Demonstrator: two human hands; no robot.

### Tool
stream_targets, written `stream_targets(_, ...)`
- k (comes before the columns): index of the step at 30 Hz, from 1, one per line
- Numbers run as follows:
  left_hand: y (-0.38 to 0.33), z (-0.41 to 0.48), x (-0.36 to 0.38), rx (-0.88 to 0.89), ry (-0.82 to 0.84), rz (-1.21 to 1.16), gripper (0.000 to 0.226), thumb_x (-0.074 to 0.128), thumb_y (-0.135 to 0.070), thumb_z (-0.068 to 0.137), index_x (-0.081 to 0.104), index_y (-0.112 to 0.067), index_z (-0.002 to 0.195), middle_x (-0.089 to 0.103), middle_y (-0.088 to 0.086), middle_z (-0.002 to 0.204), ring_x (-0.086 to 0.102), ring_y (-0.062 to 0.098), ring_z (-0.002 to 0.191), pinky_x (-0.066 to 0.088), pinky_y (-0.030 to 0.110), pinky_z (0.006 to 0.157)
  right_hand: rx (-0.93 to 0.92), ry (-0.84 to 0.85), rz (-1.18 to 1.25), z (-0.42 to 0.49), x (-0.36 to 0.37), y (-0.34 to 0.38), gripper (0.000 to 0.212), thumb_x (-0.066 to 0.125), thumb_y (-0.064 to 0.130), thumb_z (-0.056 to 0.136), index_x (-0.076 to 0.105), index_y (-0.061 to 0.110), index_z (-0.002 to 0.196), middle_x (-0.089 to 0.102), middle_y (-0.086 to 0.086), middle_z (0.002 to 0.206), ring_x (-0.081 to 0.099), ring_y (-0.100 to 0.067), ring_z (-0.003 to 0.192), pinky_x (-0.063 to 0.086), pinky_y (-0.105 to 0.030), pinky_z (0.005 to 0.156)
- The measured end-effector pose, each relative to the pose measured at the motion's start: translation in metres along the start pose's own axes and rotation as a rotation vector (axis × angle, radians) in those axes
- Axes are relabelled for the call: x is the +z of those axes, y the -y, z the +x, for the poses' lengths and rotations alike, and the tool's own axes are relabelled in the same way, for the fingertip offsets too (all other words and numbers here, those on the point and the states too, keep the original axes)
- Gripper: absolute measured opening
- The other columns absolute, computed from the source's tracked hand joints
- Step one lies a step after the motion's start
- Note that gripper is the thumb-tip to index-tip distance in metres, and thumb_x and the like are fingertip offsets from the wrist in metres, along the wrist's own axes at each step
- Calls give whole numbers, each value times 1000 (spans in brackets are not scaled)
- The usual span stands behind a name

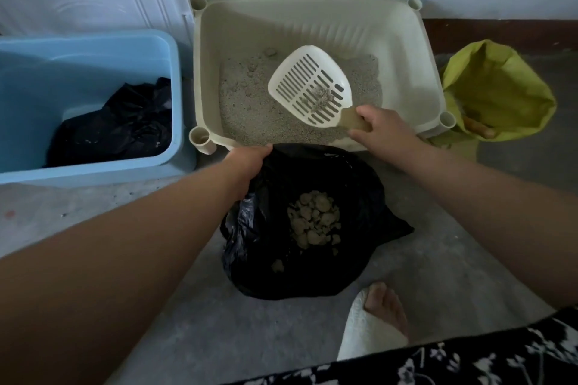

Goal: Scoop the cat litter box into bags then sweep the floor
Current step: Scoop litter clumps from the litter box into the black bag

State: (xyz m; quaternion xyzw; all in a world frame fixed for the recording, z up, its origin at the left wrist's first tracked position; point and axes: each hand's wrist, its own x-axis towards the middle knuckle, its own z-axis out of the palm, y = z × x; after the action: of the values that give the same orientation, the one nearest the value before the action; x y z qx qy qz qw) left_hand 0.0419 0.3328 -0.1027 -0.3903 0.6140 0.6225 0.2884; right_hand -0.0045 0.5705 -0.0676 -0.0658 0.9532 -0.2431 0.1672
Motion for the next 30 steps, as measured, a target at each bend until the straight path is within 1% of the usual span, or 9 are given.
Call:
stream_targets(4,0,3,-3,9,-11,-15,44,69,-29,86,62,1,116,70,16,107,68,32,96,55,49,90,-108,93,-88,-35,-3,-19,42,69,21,85,57,8,122,63,-10,108,58,-24,97,39,-25,78)
stream_targets(7,2,7,-5,17,-13,-4,45,71,-32,84,64,1,114,71,18,106,69,33,92,55,52,87,-189,164,-253,-53,5,-33,39,70,23,83,60,11,118,64,-9,113,60,-29,105,46,-37,90)
stream_targets(10,5,9,-7,5,-12,24,50,73,-39,78,65,-3,113,71,17,105,69,32,93,54,50,91,-346,95,-458,-65,22,-40,23,57,21,81,64,16,103,62,-4,95,63,-29,89,53,-40,70)
stream_targets(13,3,1,-3,41,37,62,44,73,-34,81,66,-7,115,71,14,108,68,29,98,52,45,95,-464,6,-514,-69,33,-42,27,49,17,82,65,13,103,57,-7,85,59,-30,72,52,-40,56)
stream_targets(16,5,-3,0,89,82,108,48,73,-28,81,62,-10,124,68,12,114,66,27,101,50,41,97,-529,-89,-514,-65,40,-42,33,56,8,81,64,8,113,58,-11,90,57,-30,75,51,-38,61)
stream_targets(21,7,2,-5,127,94,223,45,76,-21,80,64,-12,122,69,13,112,67,27,97,53,35,89,-523,64,-636,-61,59,-21,47,39,11,82,56,10,126,60,-9,99,58,-30,88,47,-38,73)
stream_targets(24,7,4,-8,130,91,279,40,75,-21,80,66,-13,118,70,14,111,68,29,99,53,40,94,-528,34,-650,-58,56,-16,46,36,14,78,63,12,115,62,-5,87,60,-26,78,48,-35,65)
stream_targets(27,9,8,-11,143,65,311,43,75,-26,80,65,-15,120,68,12,113,66,28,103,51,41,99,-464,114,-628,-52,50,-17,38,48,9,79,62,15,113,60,-6,94,60,-28,87,47,-38,72)
stream_targets(30,10,11,-14,166,35,346,45,74,-32,79,66,-18,121,67,11,117,64,28,107,49,42,100,-378,66,-508,-44,38,-18,28,53,11,74,67,13,99,61,-8,89,63,-32,81,51,-38,65)
